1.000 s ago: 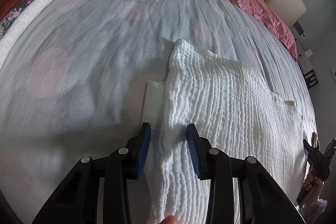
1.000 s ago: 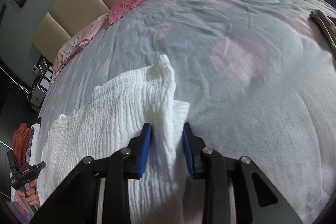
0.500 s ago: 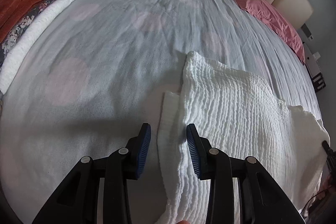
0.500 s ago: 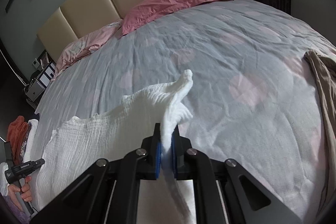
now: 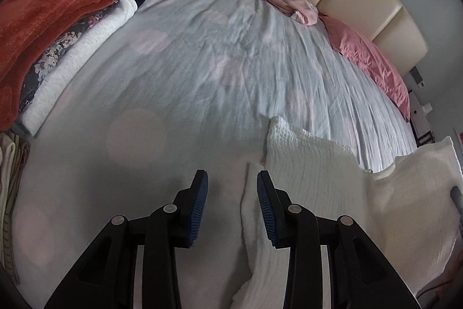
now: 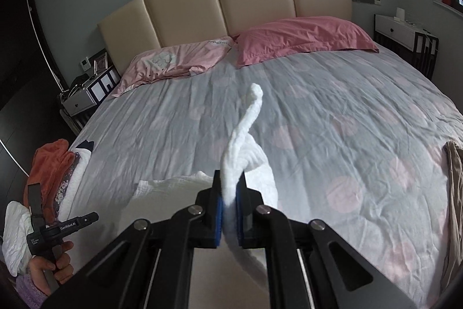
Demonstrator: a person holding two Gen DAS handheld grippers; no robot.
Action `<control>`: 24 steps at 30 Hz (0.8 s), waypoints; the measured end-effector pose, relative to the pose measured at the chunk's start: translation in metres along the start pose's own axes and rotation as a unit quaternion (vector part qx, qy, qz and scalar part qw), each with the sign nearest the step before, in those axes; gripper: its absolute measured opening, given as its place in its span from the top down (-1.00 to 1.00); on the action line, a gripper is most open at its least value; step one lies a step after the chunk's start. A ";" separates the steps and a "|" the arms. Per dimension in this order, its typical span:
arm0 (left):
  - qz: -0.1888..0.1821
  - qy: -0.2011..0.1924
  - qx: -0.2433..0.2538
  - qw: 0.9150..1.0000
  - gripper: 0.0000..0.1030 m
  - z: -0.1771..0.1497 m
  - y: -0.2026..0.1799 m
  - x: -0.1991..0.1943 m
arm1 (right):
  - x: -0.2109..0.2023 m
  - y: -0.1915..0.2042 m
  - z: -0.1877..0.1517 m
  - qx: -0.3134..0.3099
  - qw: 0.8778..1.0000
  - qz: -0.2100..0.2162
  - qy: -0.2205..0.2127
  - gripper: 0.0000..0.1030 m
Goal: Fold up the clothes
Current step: 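Grasp the shirt's side edge with the right gripper and lift it, then fold the held edge over the shirt with the right gripper, release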
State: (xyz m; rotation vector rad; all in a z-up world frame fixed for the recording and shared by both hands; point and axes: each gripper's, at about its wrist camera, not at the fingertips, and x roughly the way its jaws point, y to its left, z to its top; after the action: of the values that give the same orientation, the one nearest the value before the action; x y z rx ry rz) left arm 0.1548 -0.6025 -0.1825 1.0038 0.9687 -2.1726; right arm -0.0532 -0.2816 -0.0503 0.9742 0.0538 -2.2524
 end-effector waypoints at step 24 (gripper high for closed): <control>-0.055 0.049 -0.056 0.996 0.28 0.015 0.046 0.014 | 0.178 0.217 -0.095 -0.124 0.983 -0.022 0.131 0.87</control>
State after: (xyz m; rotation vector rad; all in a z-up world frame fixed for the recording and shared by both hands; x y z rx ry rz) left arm 0.1736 -0.6440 -0.2037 1.0339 1.2042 -2.1456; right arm 0.0482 -0.5226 -0.1895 1.1334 0.4654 -2.0800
